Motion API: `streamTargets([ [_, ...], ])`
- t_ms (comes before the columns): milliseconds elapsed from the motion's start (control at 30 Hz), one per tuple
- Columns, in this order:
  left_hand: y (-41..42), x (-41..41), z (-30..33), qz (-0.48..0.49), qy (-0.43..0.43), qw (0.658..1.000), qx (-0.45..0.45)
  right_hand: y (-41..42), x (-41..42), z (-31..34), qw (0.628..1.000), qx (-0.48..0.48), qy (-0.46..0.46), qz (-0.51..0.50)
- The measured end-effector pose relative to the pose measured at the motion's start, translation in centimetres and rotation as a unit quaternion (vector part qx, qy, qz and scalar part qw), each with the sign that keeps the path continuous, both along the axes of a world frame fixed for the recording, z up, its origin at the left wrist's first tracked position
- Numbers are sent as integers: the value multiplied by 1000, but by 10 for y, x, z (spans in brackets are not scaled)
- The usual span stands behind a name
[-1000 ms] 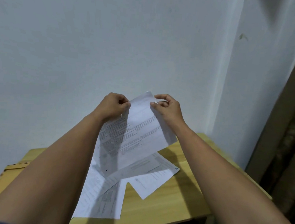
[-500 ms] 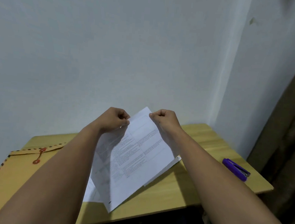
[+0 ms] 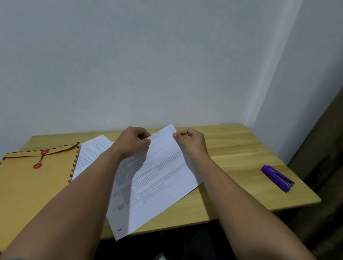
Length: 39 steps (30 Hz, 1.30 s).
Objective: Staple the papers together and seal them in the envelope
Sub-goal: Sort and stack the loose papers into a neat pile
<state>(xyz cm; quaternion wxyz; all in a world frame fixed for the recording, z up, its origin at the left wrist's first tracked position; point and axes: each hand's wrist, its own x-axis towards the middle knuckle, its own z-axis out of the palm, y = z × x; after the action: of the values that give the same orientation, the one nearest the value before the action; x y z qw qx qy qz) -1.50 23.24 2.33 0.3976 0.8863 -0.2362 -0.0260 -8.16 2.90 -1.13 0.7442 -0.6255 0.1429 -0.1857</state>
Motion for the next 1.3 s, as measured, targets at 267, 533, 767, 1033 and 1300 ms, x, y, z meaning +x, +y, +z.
streamTargets([
  [267,-2,5,-3,2,16,1000,-5,-4,-1,-5,1000,8,-24,5],
  [533,-4,6,-3,-5,23,1000,2,-7,-4,-7,1000,7,-22,-7],
  [767,-9,6,-2,-12,20,1000,11,-12,-4,-7,999,27,-27,-3],
  [1033,-12,6,-1,-15,23,999,19,-19,-6,-9,999,44,-20,17],
  [1300,-16,5,1,-15,18,1000,12,-24,-9,-6,999,36,-21,15],
])
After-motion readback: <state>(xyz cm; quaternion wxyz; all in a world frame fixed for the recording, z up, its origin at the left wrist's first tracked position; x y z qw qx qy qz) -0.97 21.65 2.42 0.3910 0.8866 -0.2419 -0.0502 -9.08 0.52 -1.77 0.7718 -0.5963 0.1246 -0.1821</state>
